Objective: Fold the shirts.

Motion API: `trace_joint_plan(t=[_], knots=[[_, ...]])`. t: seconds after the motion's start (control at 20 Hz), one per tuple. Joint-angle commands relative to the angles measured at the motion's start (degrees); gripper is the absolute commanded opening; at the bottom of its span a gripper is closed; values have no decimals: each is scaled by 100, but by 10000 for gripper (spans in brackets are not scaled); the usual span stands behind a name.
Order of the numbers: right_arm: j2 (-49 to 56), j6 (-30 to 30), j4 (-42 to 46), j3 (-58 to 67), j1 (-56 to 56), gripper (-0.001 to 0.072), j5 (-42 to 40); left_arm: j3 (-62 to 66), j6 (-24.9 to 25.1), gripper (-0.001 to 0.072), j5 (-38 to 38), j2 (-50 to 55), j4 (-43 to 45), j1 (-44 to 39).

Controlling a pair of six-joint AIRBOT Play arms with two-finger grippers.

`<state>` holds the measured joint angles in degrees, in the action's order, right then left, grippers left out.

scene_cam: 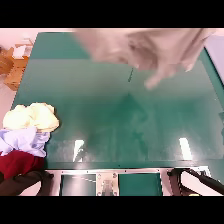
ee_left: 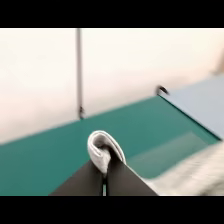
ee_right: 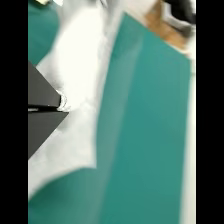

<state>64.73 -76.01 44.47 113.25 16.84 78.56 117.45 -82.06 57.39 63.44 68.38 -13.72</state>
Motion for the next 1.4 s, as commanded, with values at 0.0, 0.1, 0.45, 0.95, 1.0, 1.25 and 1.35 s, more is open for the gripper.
trace_joint_plan(t=[0.0,0.1,0.45,0.95,1.0,1.25,1.35], knots=[[-839,-24,79,258,162,12,-577,28,-334,21,83,-1069,1338,7],[-1128,-24,264,256,190,12,-570,28,-356,21,188,-1338,1639,7],[-1207,-17,98,-1362,28,13,13,-1659,-350,21,1113,-1366,1915,7],[339,476,59,-6874,-896,13,-3335,-6262,-848,21,-2734,780,1729,7],[632,476,55,-6741,-866,13,-3394,-6041,-848,21,-2782,1110,1668,7],[1167,474,166,-5702,-800,352,-3077,-4266,-973,604,-1499,1849,1624,7],[1130,466,610,-5233,-586,408,-2411,-3366,-1073,619,-90,1840,1589,109]])
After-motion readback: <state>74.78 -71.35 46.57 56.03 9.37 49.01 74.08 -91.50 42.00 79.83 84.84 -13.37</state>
